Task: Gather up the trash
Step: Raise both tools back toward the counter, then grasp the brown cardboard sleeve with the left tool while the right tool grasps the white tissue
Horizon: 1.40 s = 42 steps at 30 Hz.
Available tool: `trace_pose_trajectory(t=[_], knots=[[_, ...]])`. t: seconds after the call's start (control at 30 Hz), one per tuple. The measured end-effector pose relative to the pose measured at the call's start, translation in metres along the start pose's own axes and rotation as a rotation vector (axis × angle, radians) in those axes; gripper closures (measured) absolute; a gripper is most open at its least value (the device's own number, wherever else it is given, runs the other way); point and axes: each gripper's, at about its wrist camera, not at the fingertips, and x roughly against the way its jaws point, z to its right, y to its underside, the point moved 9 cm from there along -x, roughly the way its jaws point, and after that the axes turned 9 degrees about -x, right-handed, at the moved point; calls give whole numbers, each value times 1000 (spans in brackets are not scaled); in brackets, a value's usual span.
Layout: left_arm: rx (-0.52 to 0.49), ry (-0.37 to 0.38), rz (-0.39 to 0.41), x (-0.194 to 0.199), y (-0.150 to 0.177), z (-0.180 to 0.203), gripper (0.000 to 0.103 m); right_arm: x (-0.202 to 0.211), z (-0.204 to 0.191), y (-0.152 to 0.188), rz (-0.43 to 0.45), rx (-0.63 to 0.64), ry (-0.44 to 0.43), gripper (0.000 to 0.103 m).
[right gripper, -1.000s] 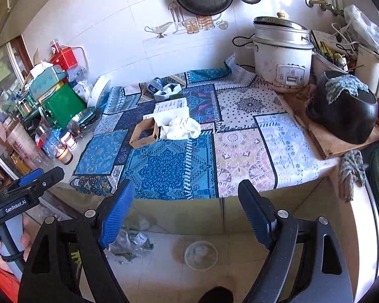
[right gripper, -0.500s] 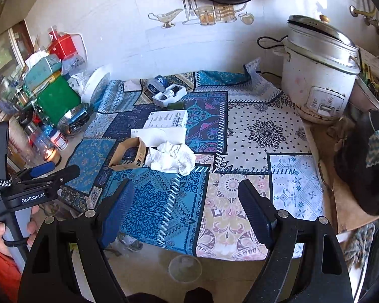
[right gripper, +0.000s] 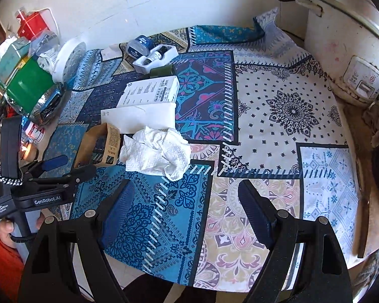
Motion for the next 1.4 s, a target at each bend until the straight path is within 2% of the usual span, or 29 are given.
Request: trace_pose_trajectory(t=[0.1,0.27,0.37,0.57,0.6,0.73,0.8,0.87,0.9,0.97,1.23,1.4], knots=[[-33,-6,-13,-14,-9,-6,4,-22,-4,-4,-37,-27,-10,21],[-72,54,-79,-42,-10,-6,4,-57,-9,-16,-68,-45,6,21],[-93,28,-87,-49,-12,-13,4,-79,-14,-23,-85,-41,17,21],[-69,102,-33,-45,-18,-21,13,-113,-26,-22,-146,7,43,21],[-66,115,-29,-44,-18,-21,17,-112,-29,-23,-128,26,54,22],[-38,151,-37,-47,-20,-25,32,-112,-36,-19,-121,61,49,35],[-17,161,-42,-48,-20,-25,33,-111,-37,-18,-112,84,66,47],[-4,162,-37,-46,-20,-25,34,-110,-37,-17,-108,104,73,67],[-3,160,-37,-46,-20,-24,35,-110,-37,-16,-111,110,66,73],[0,155,-38,-43,-19,-23,35,-110,-38,-15,-124,108,43,92],[6,123,-56,-32,-12,-16,39,-91,-40,-4,-99,114,0,97],[59,90,-17,-11,-8,-15,40,-60,-38,0,-57,138,-31,97]])
